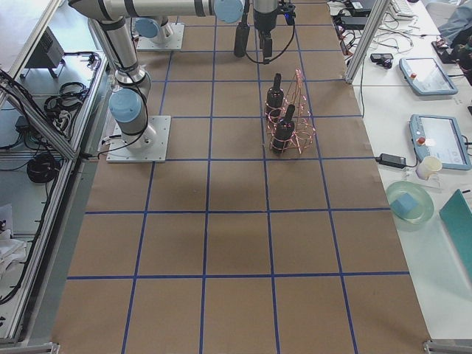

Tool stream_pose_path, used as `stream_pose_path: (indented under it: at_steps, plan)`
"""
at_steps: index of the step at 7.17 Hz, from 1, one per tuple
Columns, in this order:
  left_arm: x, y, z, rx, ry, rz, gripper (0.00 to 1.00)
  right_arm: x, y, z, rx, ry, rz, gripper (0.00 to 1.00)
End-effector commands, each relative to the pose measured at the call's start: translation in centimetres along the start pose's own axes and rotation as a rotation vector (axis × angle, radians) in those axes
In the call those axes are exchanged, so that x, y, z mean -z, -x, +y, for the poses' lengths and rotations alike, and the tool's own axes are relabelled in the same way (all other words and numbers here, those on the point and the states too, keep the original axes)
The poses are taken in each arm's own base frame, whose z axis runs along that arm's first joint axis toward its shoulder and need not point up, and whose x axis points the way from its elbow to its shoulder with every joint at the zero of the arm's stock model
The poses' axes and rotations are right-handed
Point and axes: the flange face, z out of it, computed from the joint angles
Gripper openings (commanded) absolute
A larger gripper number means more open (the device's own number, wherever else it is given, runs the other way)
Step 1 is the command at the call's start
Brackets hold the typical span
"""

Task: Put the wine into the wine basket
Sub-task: 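Set the bottle upright on the table and open the left gripper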

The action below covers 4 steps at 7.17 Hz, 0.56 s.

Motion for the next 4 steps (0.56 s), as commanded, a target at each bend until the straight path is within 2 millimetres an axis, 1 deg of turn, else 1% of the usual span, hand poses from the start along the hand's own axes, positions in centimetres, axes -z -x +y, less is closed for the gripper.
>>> stream_pose_path:
  at_steps: [1, 2, 3, 4]
  plan:
    - [-0.23, 0.01, 0.03, 0.0, 0.006, -0.001, 0.0, -0.01, 0.0, 0.01, 0.0, 0.001, 0.0, 1.0]
    - [-0.62, 0.0, -0.05, 0.0, 0.016, -0.003, 0.0, -0.01, 0.0, 0.01, 0.0, 0.001, 0.0, 1.0]
    - [-0.5, -0.07, 0.0, -0.003, 0.015, -0.002, 0.16, -0.01, 0.0, 0.01, 0.0, 0.001, 0.0, 1.0]
    - [-0.36, -0.06, 0.08, 0.007, 0.013, -0.002, 0.9, -0.01, 0.0, 0.01, 0.0, 0.001, 0.0, 1.0]
